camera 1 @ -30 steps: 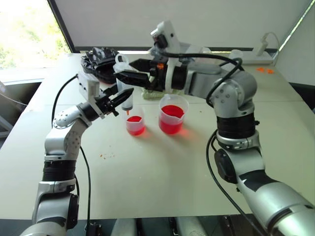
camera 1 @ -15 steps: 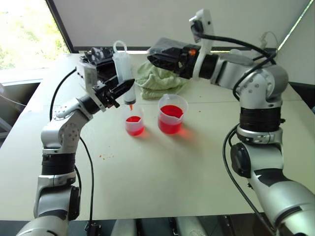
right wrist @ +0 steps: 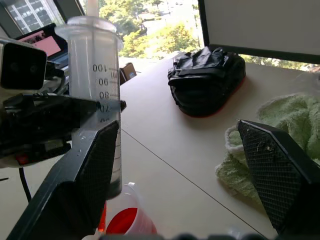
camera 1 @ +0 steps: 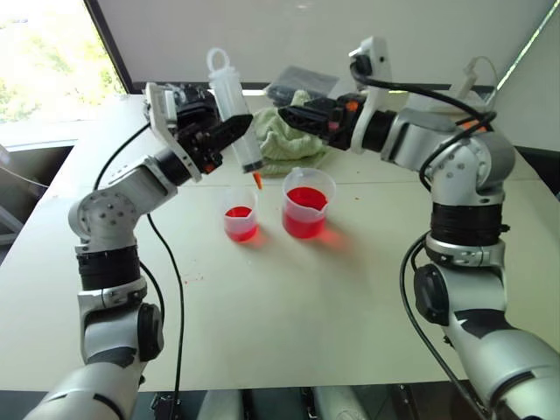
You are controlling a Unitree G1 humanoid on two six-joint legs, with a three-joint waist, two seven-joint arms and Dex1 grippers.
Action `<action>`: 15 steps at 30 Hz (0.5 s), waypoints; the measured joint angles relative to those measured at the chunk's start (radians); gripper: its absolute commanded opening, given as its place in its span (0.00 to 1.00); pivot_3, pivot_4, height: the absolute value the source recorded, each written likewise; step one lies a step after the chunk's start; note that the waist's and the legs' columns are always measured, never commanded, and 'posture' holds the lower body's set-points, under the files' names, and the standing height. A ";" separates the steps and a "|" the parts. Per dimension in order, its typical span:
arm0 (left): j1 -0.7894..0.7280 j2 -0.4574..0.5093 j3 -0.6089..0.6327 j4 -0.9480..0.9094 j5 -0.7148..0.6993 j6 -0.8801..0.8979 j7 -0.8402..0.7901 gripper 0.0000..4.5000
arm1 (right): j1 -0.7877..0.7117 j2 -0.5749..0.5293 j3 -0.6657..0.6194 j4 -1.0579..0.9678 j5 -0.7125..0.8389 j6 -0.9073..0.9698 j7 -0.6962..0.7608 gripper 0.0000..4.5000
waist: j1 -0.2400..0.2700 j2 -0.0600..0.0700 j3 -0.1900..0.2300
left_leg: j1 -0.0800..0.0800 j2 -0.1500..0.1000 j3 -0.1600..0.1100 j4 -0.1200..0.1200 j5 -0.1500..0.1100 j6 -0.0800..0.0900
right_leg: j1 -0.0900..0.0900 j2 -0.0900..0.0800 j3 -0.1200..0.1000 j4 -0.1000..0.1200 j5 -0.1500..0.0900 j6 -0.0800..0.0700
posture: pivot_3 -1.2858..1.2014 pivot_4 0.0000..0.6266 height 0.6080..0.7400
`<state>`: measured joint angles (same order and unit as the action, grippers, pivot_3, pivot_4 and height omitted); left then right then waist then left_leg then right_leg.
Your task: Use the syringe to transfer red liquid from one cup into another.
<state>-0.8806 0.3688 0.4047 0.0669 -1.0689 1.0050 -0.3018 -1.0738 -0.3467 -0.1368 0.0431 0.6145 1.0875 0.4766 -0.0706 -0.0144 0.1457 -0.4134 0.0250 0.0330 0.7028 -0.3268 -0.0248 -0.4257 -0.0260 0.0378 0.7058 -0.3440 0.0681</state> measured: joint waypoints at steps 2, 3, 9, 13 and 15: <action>-0.041 0.016 0.050 0.027 -0.034 0.021 0.082 0.30 | 0.008 0.001 -0.006 -0.002 0.002 0.003 -0.007 0.87 | -0.003 0.000 0.000 | 0.001 0.000 0.000 -0.001 0.000 0.000 | 0.000 0.000 0.000 0.000 0.000 0.000 | 0.52 0.24 1.00; -0.045 0.041 0.066 0.032 -0.050 0.039 0.109 0.30 | 0.011 0.002 -0.008 -0.003 0.003 0.005 -0.010 0.87 | -0.004 0.000 0.000 | 0.002 0.000 0.001 -0.002 0.000 -0.001 | 0.000 0.000 0.000 0.000 0.000 0.000 | 0.52 0.24 1.00; -0.007 0.191 0.154 0.033 -0.184 0.200 0.201 0.30 | 0.041 0.011 -0.011 -0.005 0.020 0.007 -0.020 0.87 | -0.005 0.000 0.000 | 0.002 0.000 0.000 -0.003 0.001 -0.002 | 0.000 0.000 0.000 0.000 0.000 0.000 | 0.52 0.24 1.00; 0.087 0.296 0.200 0.028 -0.386 0.333 0.250 0.30 | 0.050 0.019 -0.007 -0.003 0.020 0.005 -0.019 0.87 | -0.005 0.000 0.000 | 0.003 0.000 0.000 -0.003 0.001 -0.002 | 0.000 0.000 0.000 0.000 0.000 0.000 | 0.52 0.24 1.00; 0.189 0.333 0.200 0.025 -0.488 0.371 0.294 0.30 | 0.052 0.024 -0.004 0.000 0.019 -0.005 -0.014 0.87 | -0.005 0.000 0.000 | 0.003 0.000 0.000 -0.003 0.001 -0.002 | 0.000 0.000 0.000 0.000 0.000 0.000 | 0.52 0.24 1.00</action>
<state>-0.6916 0.7019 0.6051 0.0920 -1.5573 1.3756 -0.0078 -1.0220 -0.3231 -0.1407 0.0431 0.6339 1.0827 0.4624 -0.0755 -0.0142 0.1456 -0.4100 0.0248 0.0332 0.6999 -0.3259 -0.0266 -0.4253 -0.0263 0.0380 0.7059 -0.3440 0.0681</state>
